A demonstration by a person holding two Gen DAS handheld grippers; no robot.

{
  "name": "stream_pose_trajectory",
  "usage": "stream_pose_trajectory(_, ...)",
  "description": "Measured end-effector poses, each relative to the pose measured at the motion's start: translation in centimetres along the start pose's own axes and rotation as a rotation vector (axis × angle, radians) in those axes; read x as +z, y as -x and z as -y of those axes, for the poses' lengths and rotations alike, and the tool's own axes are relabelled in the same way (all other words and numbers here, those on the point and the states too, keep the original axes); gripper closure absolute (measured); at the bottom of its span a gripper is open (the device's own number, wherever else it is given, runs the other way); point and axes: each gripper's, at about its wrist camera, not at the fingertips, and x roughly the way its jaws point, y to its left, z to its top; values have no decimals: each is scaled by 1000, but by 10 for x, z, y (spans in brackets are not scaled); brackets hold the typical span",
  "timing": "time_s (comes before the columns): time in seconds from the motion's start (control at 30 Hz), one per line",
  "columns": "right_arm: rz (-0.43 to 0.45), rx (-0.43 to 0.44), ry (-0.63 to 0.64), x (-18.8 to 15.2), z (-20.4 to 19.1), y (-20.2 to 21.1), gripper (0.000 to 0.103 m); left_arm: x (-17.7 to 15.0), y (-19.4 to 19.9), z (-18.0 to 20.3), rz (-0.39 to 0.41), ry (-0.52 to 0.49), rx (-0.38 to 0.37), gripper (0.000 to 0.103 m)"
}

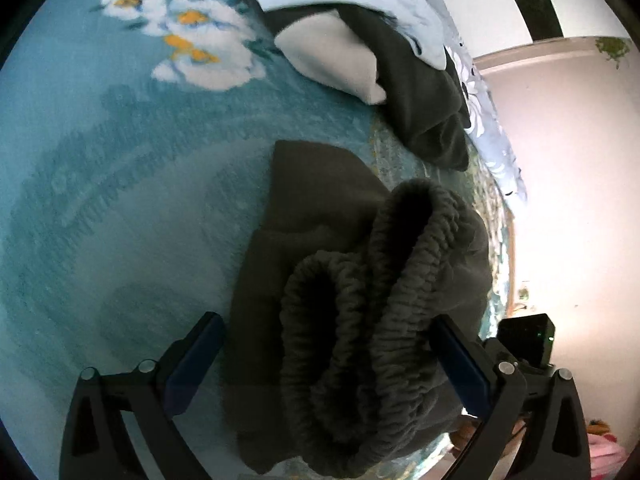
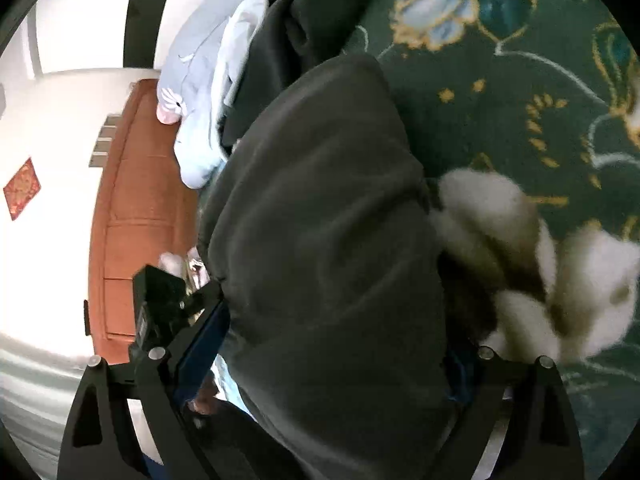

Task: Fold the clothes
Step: 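Carry the folded sweatpants with both tools toward the stack of folded clothes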

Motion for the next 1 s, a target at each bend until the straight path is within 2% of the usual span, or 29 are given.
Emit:
stream_pose_trajectory(0.17, -8, -39, 24, 1, -12, -3, 10, 2, -9, -2, -3, 40, -20, 0)
stream_pose_trajectory(0.33, 17, -40, -67, 2, -17, -2, 17, 2, -10, 3, -14, 36, -40, 12)
stream_pose_trajectory(0.4, 24, -51, -88, 3, -22, -1, 32, 1, -8, 6, -6, 23, -41, 22)
stream_pose_trajectory(0.47, 27, -76, -84, 2, -30, 1, 43, -3, -2, 9, 7, -4, -40, 27)
stream_pose_trajectory(0.6, 31, -126, -77, 2, -46, 6, 50, -7, 12, 11, 38, -18, -53, 34)
stream_pose_trajectory(0.7, 33, -160, -66, 3, -59, 10, 53, -11, 22, 9, 72, -2, -84, 36)
stream_pose_trajectory(0.87, 14, -215, 34, 6, -100, 18, 57, -16, 46, 2, 126, 46, -155, 37)
stream_pose_trajectory(1.0, -46, -302, 163, 16, -161, 15, 59, -22, 97, -7, 272, 77, -266, 38)
